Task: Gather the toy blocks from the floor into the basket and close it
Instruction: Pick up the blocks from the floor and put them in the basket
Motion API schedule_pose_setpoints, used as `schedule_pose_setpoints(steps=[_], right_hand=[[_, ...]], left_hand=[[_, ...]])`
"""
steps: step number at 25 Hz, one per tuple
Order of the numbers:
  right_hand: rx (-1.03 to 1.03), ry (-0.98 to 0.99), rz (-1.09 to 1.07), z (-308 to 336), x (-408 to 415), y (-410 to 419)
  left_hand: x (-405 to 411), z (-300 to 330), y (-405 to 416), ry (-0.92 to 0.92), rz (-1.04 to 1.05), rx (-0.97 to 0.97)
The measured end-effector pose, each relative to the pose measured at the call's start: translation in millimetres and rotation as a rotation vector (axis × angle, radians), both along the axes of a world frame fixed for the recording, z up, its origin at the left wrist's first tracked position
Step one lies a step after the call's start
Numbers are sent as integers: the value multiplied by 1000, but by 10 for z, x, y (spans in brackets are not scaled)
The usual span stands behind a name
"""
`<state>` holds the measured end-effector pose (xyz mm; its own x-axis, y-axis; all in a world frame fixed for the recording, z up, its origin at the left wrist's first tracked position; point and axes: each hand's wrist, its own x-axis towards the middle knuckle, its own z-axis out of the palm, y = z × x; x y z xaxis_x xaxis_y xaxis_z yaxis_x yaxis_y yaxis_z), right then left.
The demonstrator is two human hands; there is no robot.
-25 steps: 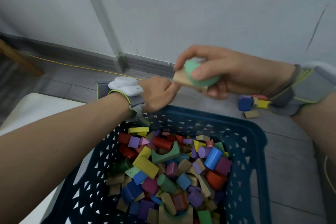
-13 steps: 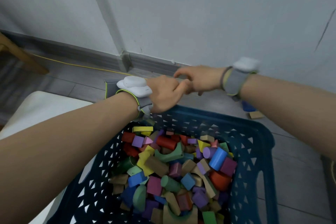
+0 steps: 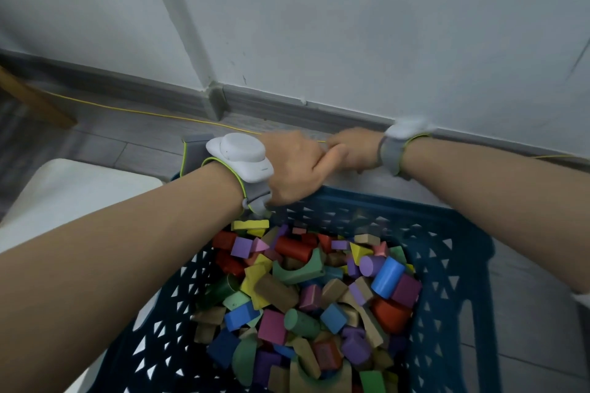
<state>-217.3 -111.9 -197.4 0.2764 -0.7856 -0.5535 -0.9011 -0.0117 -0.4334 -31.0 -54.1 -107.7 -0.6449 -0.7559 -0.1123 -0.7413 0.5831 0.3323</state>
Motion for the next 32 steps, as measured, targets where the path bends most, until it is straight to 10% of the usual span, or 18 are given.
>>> schedule_pose_setpoints(steps=[4,8,19,21,25,28,32], right_hand=[[-114,-177,-405,166,-794,277],[-442,139,-359,47,-1415,842],[-393,321,-253,-545,-1570,1351],[-335,177,-404,-438,-1475,1300],[-158,-828,-923,436,-1143,1201],[-38,-1100,-674,1298,-965,1365],[134,-587,10,1815,-643,1699]], left_hand=[[-346,52,192,-54,-109,-32],[-825,44,362,-114,-233,-44],[-1010,-6,347,-139,-160,100],[-1018,-8,360,-121,-150,112],[-994,16,367,-80,-107,158],[-1016,-3,377,-41,-14,179],[-1108,-173,234,-113,434,424]])
